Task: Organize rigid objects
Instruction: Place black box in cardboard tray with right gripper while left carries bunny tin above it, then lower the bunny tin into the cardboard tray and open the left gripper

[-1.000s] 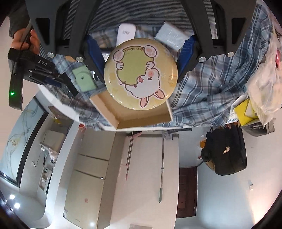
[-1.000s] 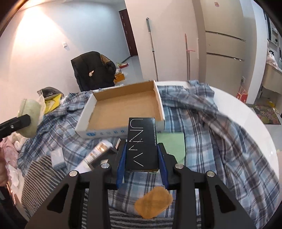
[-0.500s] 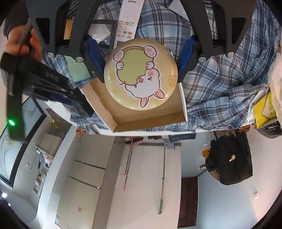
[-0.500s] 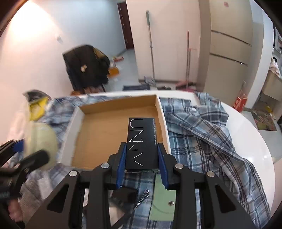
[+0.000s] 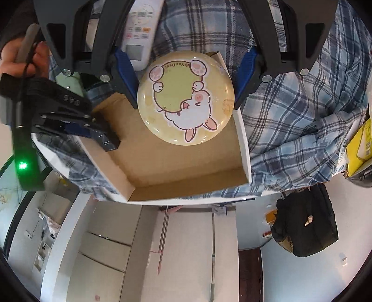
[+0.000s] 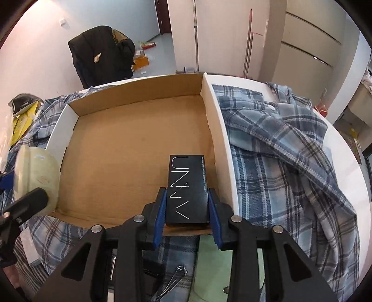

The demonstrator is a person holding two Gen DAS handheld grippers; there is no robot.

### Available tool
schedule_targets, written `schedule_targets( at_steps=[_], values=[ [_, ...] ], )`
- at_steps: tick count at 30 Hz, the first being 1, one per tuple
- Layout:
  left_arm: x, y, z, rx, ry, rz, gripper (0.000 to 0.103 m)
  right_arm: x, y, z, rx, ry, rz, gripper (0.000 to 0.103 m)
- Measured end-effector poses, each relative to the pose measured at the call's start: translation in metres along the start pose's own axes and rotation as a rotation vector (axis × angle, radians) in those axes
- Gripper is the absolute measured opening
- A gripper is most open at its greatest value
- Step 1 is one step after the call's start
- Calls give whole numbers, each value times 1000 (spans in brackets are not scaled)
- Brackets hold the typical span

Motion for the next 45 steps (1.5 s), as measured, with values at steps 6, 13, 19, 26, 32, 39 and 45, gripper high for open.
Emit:
schedule_targets(
  at_steps=[6,13,19,26,32,39,45],
  values=[
    [17,-9,-2,9,48,-9,77,10,7,-15,31,12,11,33],
    [15,-13,-1,13,9,25,77,12,3,-16,8,29,-20,33],
    [12,-17,1,34,-31,72,77,12,4,-15,-4,30,-20,35],
    [12,-14,5,70,-14,43,77,9,39,2,-130,12,58,66],
    [6,-27,3,174,16,13,77,-12,69,17,-229,-35,62,69],
    [3,-38,1,247,0,58,77,-13,74,19,-225,-62,101,69],
    [6,-44,1,273,50,56,77,-10,87,19,-269,-39,84,69]
  ],
)
Point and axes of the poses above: each gripper's, at about its wrist camera, not at the fingertips, and y roughly against the way its jaws point, x to its left, z to its top, the point moved 8 cm from there along -y, roughly the way its jaws point, and after that the axes turned 8 degrees about -y, right-handed, at the moved point
